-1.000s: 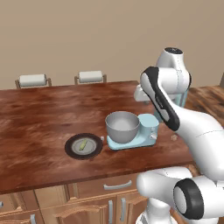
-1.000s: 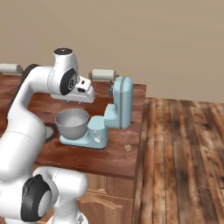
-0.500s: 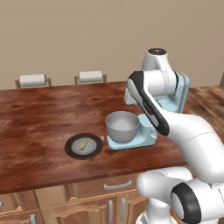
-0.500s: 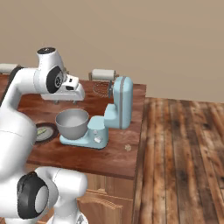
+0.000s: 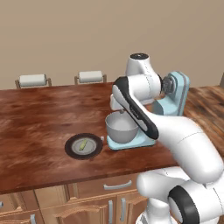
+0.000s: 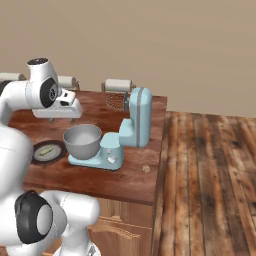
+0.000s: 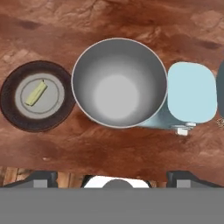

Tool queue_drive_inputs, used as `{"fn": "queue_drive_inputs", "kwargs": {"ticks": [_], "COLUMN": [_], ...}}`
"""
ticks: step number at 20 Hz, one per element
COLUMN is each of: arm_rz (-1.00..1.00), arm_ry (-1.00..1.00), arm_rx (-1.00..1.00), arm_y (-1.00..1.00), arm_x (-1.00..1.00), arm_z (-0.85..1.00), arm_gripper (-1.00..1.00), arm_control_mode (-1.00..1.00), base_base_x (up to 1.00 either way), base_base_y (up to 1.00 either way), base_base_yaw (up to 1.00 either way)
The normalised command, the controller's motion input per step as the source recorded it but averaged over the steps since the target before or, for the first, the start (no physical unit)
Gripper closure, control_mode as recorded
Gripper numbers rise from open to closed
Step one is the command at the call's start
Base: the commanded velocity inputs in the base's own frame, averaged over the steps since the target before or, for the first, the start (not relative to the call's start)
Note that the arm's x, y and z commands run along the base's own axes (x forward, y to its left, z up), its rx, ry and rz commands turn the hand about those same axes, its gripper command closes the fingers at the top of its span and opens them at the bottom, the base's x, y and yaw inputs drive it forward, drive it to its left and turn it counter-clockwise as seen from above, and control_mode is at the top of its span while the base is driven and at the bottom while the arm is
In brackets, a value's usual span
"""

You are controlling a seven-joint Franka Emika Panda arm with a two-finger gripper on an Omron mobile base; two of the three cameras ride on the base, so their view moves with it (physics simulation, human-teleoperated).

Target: Add butter and sugar cubes to the stand mixer bowl and then turn on the stand mixer to begin making frosting.

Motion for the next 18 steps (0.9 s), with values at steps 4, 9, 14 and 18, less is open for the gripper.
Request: {"fn": "queue_drive_inputs", "kwargs": {"ticks": [4, 9, 14, 18], "arm_rz": [0.00, 0.00, 0.00, 0.00], "arm_ry": [0.06, 0.07, 0.07, 0.03], "arm_rx": [0.00, 0.00, 0.00, -0.02], "arm_y": [0.62, 0.68, 0.65, 0.63], "arm_x": [0.00, 0.00, 0.00, 0.00], "arm_z": [-0.28, -0.31, -0.33, -0.34], "arm_gripper": [-1.00, -1.00, -1.00, -1.00], "arm_control_mode": [-1.00, -1.00, -1.00, -1.00], "base_base_x": [0.00, 0.00, 0.00, 0.00], "base_base_y": [0.00, 0.00, 0.00, 0.00], "base_base_yaw": [0.00, 0.00, 0.00, 0.00]}}
